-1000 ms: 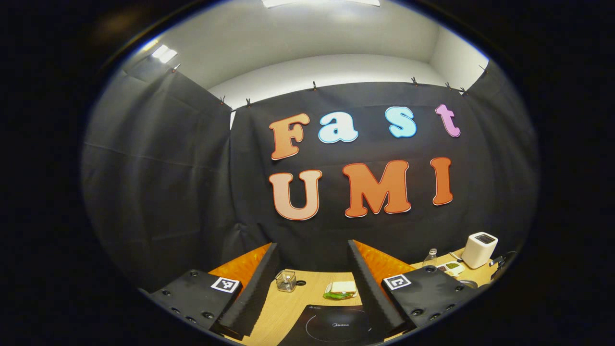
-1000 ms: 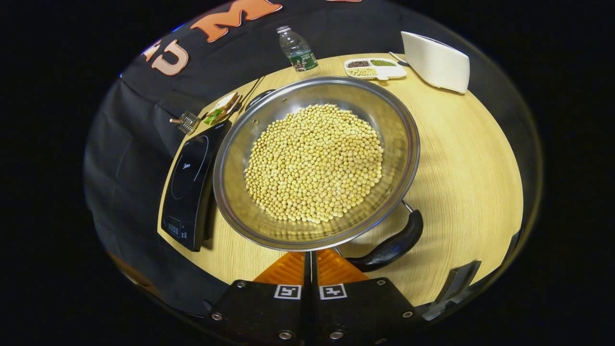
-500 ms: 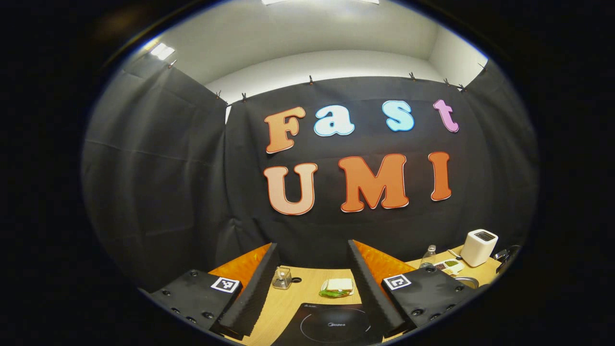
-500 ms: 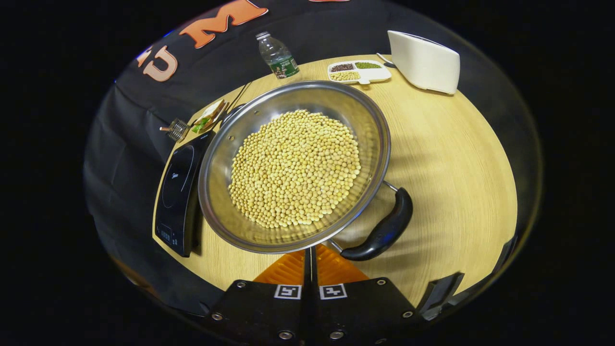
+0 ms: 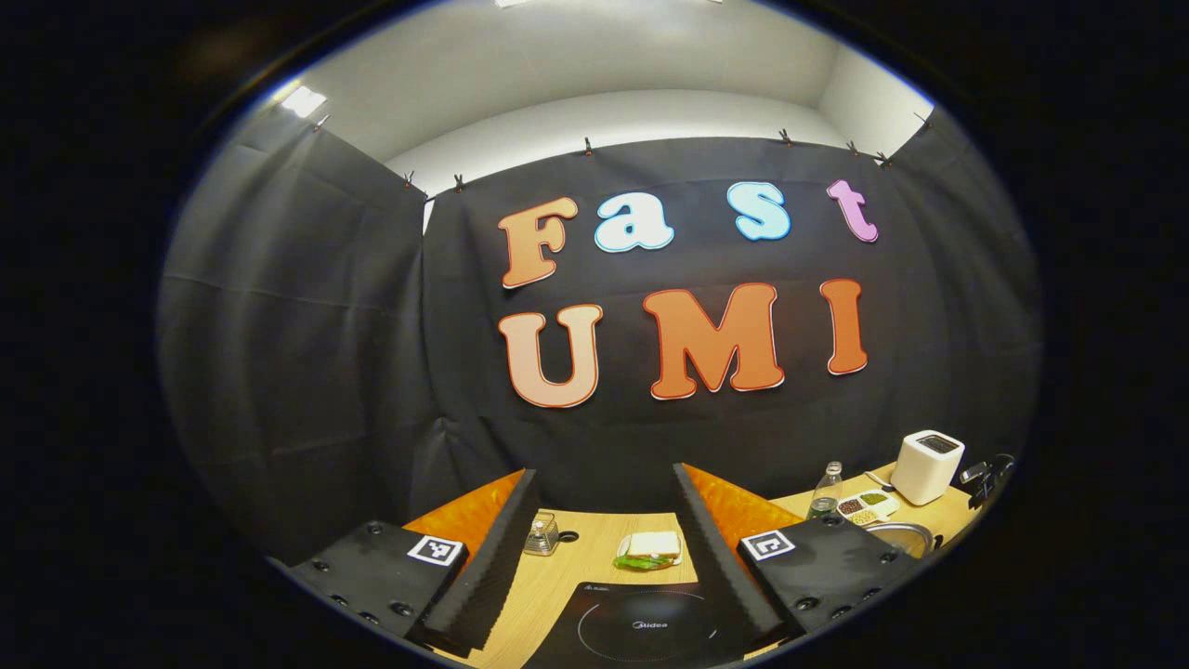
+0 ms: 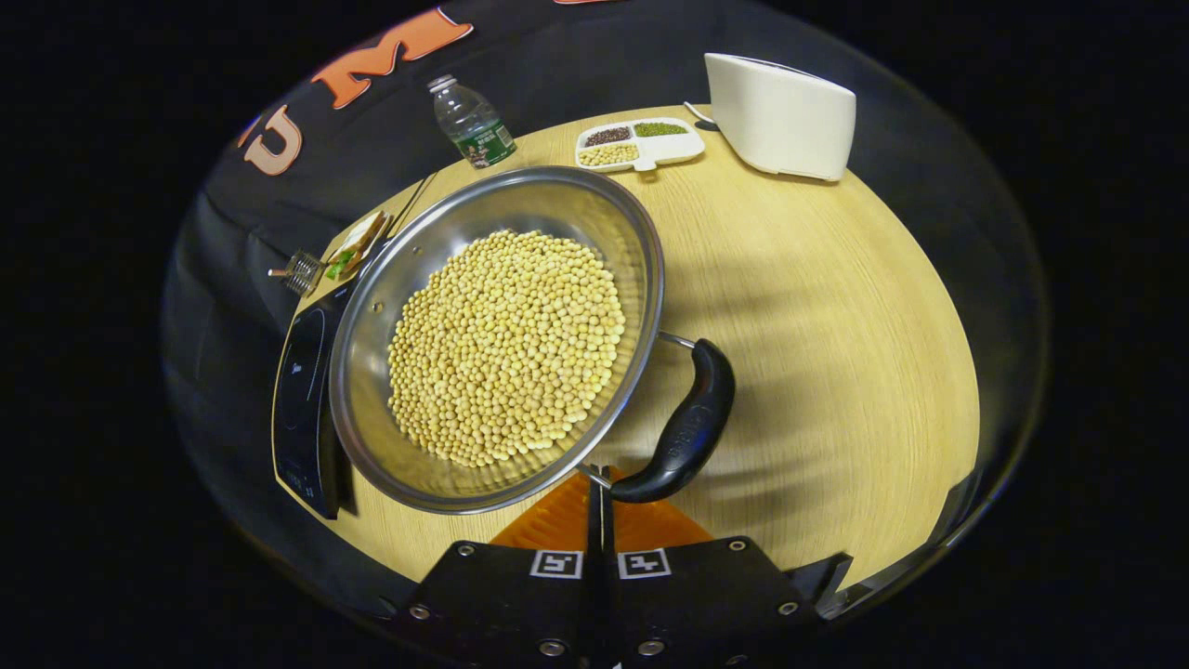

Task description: First push the handle of the pot to place it horizontally, then grasp the pot with both hands and set it on the induction cooktop.

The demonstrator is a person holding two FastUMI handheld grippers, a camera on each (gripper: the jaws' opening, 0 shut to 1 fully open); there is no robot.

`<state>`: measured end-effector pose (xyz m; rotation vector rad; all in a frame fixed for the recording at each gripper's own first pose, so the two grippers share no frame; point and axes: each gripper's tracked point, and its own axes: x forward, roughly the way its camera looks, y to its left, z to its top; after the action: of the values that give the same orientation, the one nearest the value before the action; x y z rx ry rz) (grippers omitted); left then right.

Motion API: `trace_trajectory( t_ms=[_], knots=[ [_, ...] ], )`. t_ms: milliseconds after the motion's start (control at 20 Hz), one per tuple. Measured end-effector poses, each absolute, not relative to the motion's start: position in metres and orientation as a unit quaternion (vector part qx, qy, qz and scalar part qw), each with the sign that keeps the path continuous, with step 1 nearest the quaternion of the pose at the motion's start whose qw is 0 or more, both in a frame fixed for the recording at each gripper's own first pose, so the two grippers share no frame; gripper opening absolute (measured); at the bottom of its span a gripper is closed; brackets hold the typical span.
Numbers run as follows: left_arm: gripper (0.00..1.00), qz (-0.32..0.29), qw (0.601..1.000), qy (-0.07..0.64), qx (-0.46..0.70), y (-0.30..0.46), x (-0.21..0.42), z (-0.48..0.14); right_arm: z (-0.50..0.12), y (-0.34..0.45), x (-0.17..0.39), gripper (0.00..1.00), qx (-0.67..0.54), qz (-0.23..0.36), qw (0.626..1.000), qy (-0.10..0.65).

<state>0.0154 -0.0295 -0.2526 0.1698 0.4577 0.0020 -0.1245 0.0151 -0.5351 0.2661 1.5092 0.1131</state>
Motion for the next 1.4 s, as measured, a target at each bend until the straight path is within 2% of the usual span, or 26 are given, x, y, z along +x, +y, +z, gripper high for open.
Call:
trace_trajectory(
  t_ms=[600,800,1400],
  knots=[
    [0.93,0.004,0.968,0.233,0.088,-0.025,0.020,-0.266,-0.544,-0.015,-0.090,0.00,0.115,0.004,0.727,0.677],
    [0.93,-0.014,0.968,0.240,0.072,-0.039,0.021,-0.277,-0.546,-0.030,-0.068,0.00,0.100,-0.015,0.742,0.663],
    [0.94,-0.055,0.937,0.341,0.053,-0.070,-0.001,-0.362,-0.561,-0.042,-0.021,0.00,0.082,-0.037,0.763,0.641]
  ],
)
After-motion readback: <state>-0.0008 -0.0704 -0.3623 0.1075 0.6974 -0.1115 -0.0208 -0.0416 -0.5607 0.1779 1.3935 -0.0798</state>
